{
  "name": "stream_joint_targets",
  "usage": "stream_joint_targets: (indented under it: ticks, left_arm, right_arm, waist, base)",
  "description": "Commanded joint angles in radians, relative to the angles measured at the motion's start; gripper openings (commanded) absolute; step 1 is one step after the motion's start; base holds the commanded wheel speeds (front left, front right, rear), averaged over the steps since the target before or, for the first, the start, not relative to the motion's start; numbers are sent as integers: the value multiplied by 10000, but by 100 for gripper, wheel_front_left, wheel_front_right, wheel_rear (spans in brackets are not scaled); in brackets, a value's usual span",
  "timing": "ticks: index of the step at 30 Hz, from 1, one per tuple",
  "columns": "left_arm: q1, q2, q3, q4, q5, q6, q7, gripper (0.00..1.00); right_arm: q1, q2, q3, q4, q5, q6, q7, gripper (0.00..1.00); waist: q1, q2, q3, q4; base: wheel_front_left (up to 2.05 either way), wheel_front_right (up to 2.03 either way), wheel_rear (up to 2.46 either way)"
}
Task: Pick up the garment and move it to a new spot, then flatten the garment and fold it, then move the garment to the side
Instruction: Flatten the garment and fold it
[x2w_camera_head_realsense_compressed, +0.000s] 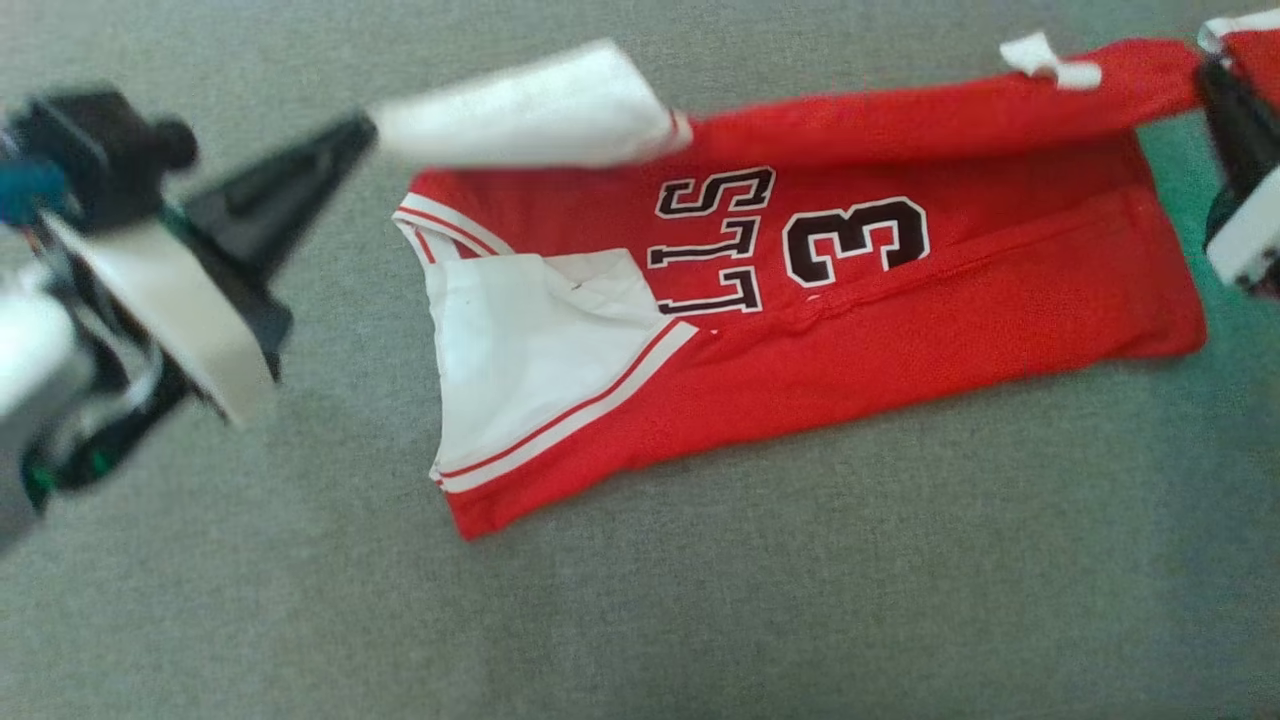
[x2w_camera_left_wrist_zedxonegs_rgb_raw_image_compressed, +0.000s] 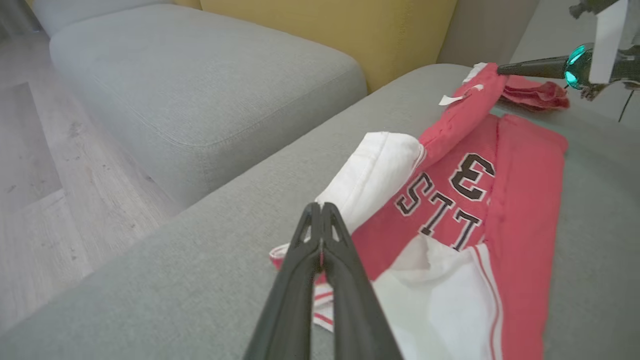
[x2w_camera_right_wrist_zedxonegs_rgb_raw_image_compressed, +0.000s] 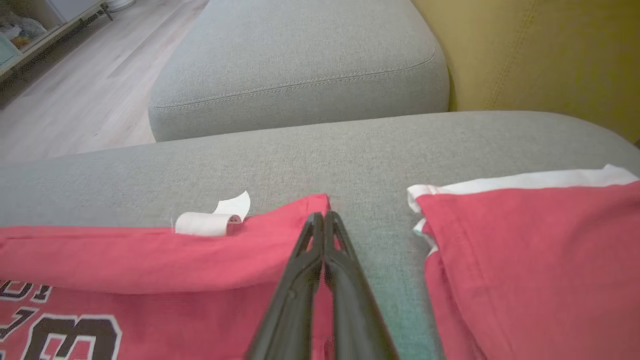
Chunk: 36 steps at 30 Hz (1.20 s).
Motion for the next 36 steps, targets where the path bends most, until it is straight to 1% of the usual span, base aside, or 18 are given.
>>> stream_joint_targets:
  ticks: [1, 5, 8, 12, 17, 21, 22, 23, 24, 26, 30, 33, 34, 36]
  left_arm:
    - [-22, 524, 496, -331, 4, 161, -121, 0]
    - [995, 738, 484, -1215, 135, 761, -437, 0]
    - [1677, 785, 477, -1654, 282, 1150, -597, 0]
    - [2444, 731, 471, -1964, 577, 1502, -663, 0]
    - [3189, 510, 468, -2012, 800, 1829, -827, 0]
    - [3750, 125, 467, -1889, 793, 2112, -1075, 0]
    - [3873, 4, 466, -1832, 775, 2182, -1170, 12]
    - [3974, -127, 472, -1754, 775, 2285, -1316, 69]
    - [4054, -262, 505, -1657, 797, 2407, -1502, 100]
    - [4206, -552, 624, -1401, 899, 2800, -1935, 100]
    - [4698, -1395, 1134, -831, 1120, 4041, -2583, 100]
    - [5354, -2215, 1959, -480, 1355, 4909, -2755, 100]
    - [5621, -2547, 2400, -454, 1635, 5198, -2762, 100]
    - [6294, -3166, 3186, -429, 2363, 5636, -2768, 100]
  right_arm:
    - [320, -374, -132, -320, 3, -7, -94, 0]
    - [1062, -534, -496, -622, -48, -7, -157, 0]
    - [1705, -642, -853, -914, -85, -7, -176, 0]
    - [2648, -696, -1470, -1344, -172, -7, -179, 0]
    - [3630, -541, -2222, -1902, -504, -7, -38, 0]
    - [4135, -203, -2730, -2276, -1057, -7, 87, 0]
    - [4207, -75, -2909, -2304, -1203, -7, 68, 0]
    - [4254, 70, -3107, -2312, -1383, -7, -10, 40]
    - [4303, 228, -3283, -2322, -1564, -7, -105, 100]
    - [4432, 606, -3639, -2341, -1858, -7, -344, 100]
    - [4922, 1397, -4361, -2600, -2092, -7, -1000, 100]
    - [5396, 1899, -4919, -2861, -2294, -7, -1604, 100]
    - [5555, 2061, -5074, -2955, -2334, -7, -1775, 100]
    - [5836, 2347, -5378, -3098, -2409, -7, -2059, 100]
  waist:
    - [1, 0, -54, 39]
    - [1, 0, -171, 141]
    - [1, 0, -198, 254]
    - [1, 0, -206, 412]
    - [1, 0, -239, 493]
    - [1, 0, -236, 484]
    - [1, 0, -235, 484]
    - [1, 0, -244, 488]
    - [1, 0, -258, 497]
    - [1, 0, -318, 510]
    - [1, 0, -480, 591]
    - [1, 0, -647, 682]
    - [1, 0, -703, 718]
    - [1, 0, -802, 794]
  base:
    - [0, 0, 0]
    - [0, 0, 0]
    - [0, 0, 0]
    - [0, 0, 0]
    - [0, 0, 0]
    - [0, 0, 0]
    - [0, 0, 0]
    - [0, 0, 0]
    - [0, 0, 0]
    - [0, 0, 0]
    - [0, 0, 0]
    - [0, 0, 0]
    - [0, 0, 0]
    - [0, 0, 0]
